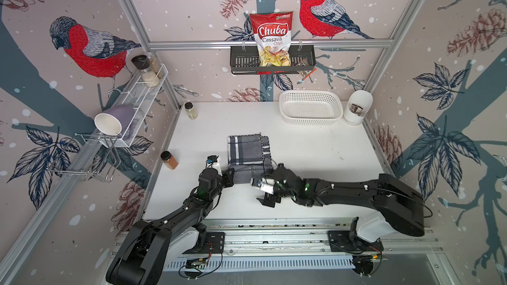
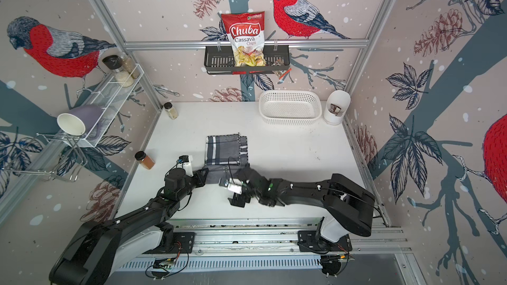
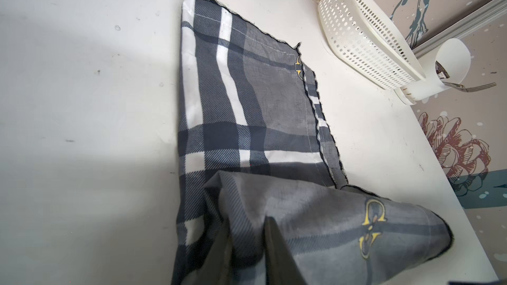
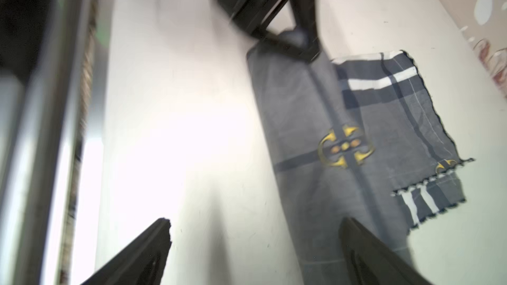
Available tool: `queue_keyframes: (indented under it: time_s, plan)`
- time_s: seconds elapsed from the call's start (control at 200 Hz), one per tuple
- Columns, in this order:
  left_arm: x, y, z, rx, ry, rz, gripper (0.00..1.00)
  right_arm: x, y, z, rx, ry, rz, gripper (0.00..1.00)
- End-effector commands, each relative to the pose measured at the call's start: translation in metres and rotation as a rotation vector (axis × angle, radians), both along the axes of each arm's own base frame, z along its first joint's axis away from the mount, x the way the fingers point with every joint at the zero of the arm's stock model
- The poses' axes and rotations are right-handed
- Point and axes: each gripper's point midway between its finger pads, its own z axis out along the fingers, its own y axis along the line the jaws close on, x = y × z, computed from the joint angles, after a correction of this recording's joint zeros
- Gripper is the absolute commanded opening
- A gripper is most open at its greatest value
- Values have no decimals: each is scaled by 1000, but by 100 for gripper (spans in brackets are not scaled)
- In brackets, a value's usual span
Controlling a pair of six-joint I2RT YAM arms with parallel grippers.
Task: Roll up the pillowcase
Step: Roll the pillowcase at the center of the board.
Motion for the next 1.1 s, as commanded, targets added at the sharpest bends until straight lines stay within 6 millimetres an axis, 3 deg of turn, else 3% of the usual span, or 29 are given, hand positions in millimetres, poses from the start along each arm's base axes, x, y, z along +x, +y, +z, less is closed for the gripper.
queue_keyframes:
  time_s: [0.0, 0.08, 0.155, 0.255, 0.305, 0.355, 0.395, 0.475, 0.54, 0.68, 0.78, 0.815, 1.095]
  plan:
    - [3, 3, 1, 8, -1, 19, 24, 44, 21, 52, 41, -458, -189, 100]
    - [3, 4, 0, 9, 5, 25, 24, 45, 33, 22, -82, -441, -168, 99]
    - [4, 4, 0, 6, 7, 26, 24, 48, 38, 6, -114, -444, -157, 98]
    - [4, 4, 1, 4, 10, 26, 24, 57, 42, -13, -159, -384, -151, 82]
    - [4, 6, 3, 3, 8, 32, 24, 60, 41, -24, -190, -344, -145, 64]
    - [5, 7, 6, 1, 1, 40, 27, 61, 40, -32, -214, -297, -139, 31]
    - [5, 10, 7, 0, -1, 51, 35, 61, 40, -37, -220, -257, -140, 0]
    - [6, 20, 10, -2, 3, 105, 67, 54, 38, -41, -233, -151, -132, 0]
    - [5, 30, 15, -1, -5, 152, 79, 42, 35, -43, -241, -12, -105, 0]
    - [-1, 42, 33, -24, -74, 202, 87, 17, 34, -25, -193, 400, -55, 0]
    - [-8, 41, 46, -54, -152, 184, 87, 8, 33, -8, -185, 681, -36, 0]
    - [-9, 40, 49, -63, -169, 174, 92, 6, 32, -5, -192, 767, -34, 0]
    - [-15, 8, 52, -102, -188, -13, 96, 6, 36, -1, -285, 1209, 38, 0]
